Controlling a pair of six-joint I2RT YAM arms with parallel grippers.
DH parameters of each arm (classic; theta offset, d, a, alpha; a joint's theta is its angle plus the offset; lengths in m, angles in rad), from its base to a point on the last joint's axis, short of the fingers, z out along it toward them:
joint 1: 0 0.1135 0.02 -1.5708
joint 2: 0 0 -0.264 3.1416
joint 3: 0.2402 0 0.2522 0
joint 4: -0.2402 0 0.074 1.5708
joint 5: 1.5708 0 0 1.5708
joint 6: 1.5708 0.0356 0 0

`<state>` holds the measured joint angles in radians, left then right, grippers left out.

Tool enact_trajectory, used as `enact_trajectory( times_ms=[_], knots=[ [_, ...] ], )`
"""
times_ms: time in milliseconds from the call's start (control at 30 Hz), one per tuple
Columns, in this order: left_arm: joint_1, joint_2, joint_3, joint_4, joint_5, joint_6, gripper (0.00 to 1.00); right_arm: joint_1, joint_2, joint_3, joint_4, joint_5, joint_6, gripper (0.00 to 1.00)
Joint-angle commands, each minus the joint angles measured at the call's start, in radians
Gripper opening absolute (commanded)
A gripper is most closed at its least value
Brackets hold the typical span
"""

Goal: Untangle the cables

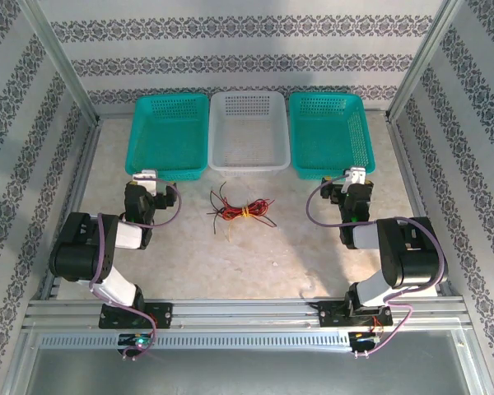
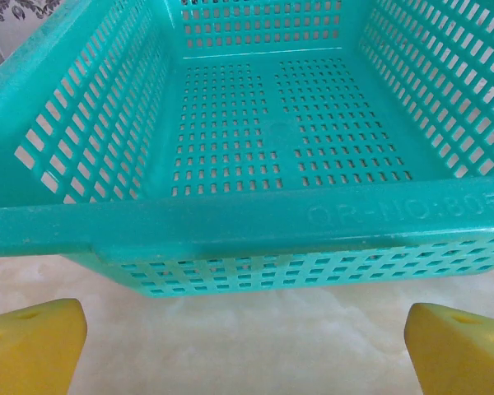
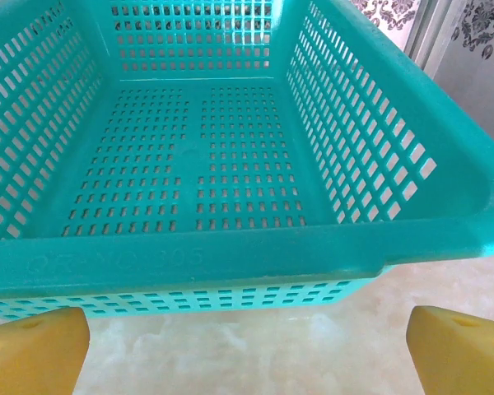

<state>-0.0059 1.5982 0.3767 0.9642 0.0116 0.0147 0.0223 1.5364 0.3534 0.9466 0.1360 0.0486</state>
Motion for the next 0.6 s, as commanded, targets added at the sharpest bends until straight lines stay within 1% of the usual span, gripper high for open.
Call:
enact_trajectory(
  times_ms=[0, 567],
  knots=[
    [0.012, -0.003, 0.010, -0.013, 0.000, -0.020, 0.99, 0.002, -0.005, 0.012, 0.021, -0.026, -0.004, 0.98],
    [0.012, -0.006, 0.013, -0.026, 0.004, -0.021, 0.99, -0.002, -0.005, 0.012, 0.021, -0.037, -0.002, 0.98]
  ],
)
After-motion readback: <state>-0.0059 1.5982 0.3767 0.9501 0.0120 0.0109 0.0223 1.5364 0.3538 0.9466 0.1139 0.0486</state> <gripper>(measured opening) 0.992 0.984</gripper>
